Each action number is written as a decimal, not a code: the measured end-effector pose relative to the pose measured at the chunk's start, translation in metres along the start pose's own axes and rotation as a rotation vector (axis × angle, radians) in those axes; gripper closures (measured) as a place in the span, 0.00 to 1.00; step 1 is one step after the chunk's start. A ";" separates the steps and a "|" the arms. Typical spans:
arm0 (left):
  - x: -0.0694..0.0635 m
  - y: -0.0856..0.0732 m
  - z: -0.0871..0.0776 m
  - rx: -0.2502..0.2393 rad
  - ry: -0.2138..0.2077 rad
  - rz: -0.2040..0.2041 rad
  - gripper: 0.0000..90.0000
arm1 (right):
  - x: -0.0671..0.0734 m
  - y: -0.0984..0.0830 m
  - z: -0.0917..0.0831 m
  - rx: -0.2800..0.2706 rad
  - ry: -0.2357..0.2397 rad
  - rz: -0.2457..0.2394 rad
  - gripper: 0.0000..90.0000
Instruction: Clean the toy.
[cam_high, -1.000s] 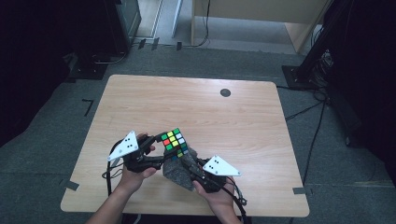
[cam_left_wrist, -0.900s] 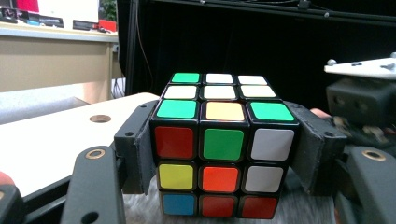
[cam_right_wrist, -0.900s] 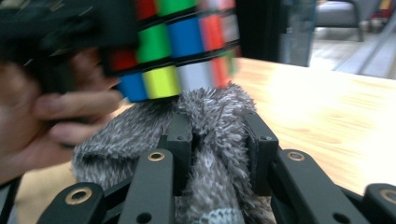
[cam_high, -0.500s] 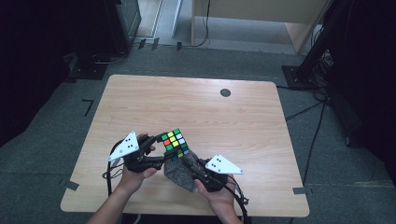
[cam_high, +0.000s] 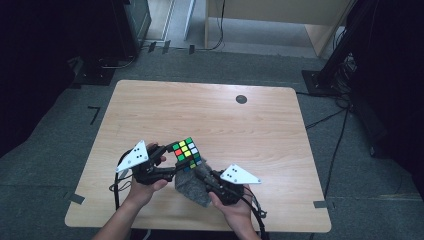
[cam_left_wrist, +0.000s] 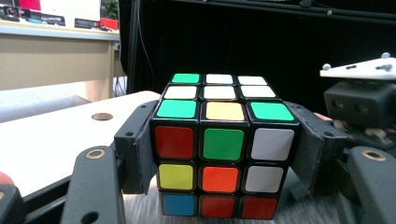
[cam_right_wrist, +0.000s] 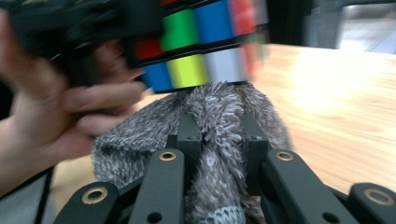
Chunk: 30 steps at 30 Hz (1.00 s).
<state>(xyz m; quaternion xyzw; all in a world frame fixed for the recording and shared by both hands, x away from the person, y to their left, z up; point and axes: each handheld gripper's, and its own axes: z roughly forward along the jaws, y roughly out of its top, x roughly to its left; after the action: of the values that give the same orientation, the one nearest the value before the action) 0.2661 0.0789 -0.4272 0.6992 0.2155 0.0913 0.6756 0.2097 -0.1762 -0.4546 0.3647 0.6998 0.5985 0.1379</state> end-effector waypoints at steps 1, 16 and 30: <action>0.000 0.000 0.000 0.001 0.000 0.002 0.38 | 0.003 0.000 0.002 0.013 0.021 -0.023 0.85; 0.005 -0.001 -0.002 0.002 0.027 -0.009 0.38 | -0.048 0.006 -0.021 -0.013 -0.260 -0.013 0.84; 0.017 -0.005 -0.001 0.041 0.106 -0.044 0.38 | -0.067 -0.006 -0.010 0.055 -0.380 -0.076 0.42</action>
<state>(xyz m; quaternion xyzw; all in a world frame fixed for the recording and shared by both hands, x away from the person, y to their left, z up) 0.2793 0.0873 -0.4352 0.7021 0.2682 0.1088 0.6506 0.2485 -0.2293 -0.4738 0.4482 0.6906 0.4938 0.2799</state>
